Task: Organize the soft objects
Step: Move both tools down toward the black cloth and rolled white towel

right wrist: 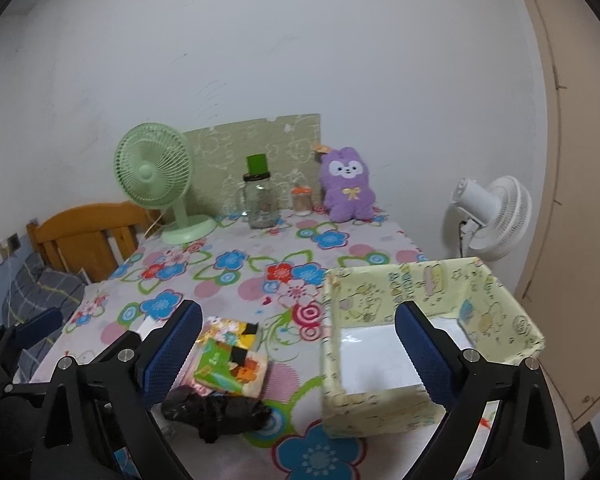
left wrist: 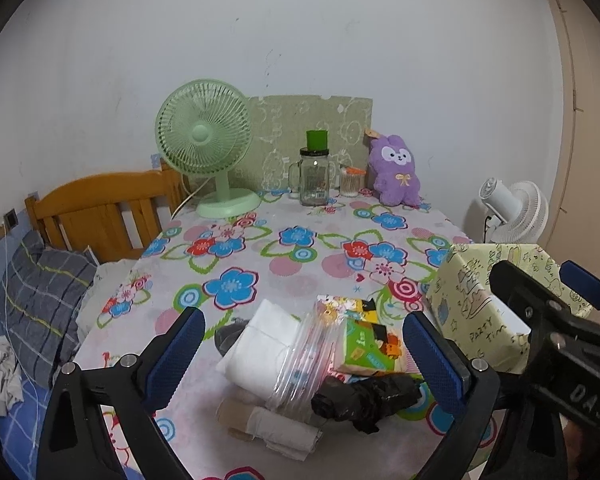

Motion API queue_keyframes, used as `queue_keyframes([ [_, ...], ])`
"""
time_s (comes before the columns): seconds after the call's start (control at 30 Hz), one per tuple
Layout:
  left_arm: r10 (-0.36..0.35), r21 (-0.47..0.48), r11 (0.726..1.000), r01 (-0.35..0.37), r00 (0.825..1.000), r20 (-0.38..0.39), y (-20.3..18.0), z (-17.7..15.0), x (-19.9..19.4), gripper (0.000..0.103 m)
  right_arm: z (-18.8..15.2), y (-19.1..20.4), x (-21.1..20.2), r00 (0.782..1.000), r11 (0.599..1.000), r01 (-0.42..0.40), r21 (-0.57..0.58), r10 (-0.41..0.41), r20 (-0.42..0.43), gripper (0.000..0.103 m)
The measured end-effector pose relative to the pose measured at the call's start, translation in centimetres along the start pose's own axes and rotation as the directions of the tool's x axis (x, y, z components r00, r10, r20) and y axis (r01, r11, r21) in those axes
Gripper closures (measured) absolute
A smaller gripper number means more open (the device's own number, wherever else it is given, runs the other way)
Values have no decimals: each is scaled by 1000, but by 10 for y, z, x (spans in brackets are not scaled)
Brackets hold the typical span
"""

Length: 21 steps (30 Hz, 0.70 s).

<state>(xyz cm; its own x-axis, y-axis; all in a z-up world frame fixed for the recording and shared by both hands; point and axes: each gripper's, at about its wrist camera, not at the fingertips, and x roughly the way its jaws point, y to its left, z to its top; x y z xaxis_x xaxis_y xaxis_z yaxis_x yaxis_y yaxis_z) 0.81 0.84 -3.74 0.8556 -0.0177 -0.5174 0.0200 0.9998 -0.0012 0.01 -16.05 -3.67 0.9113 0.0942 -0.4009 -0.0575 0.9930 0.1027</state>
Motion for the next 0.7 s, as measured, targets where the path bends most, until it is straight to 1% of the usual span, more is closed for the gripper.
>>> queue_keyframes([
  [0.23,0,18,1000,1,1000,-31,5,-14,6,6,-12,20,0,1000,999,-19,-29,19,15,5],
  [0.37,-9,35,999,11,999,-44,9,-23,10,6,-20,31,5,999,998,-52,-44,51,-7,5],
  [0.5,-13,35,999,16,997,-75,16,-34,17,6,-31,43,11,996,996,-83,-45,81,-39,5],
  [0.7,-14,28,999,17,993,-116,27,-48,26,7,-47,56,22,992,995,-93,-40,89,-88,6],
])
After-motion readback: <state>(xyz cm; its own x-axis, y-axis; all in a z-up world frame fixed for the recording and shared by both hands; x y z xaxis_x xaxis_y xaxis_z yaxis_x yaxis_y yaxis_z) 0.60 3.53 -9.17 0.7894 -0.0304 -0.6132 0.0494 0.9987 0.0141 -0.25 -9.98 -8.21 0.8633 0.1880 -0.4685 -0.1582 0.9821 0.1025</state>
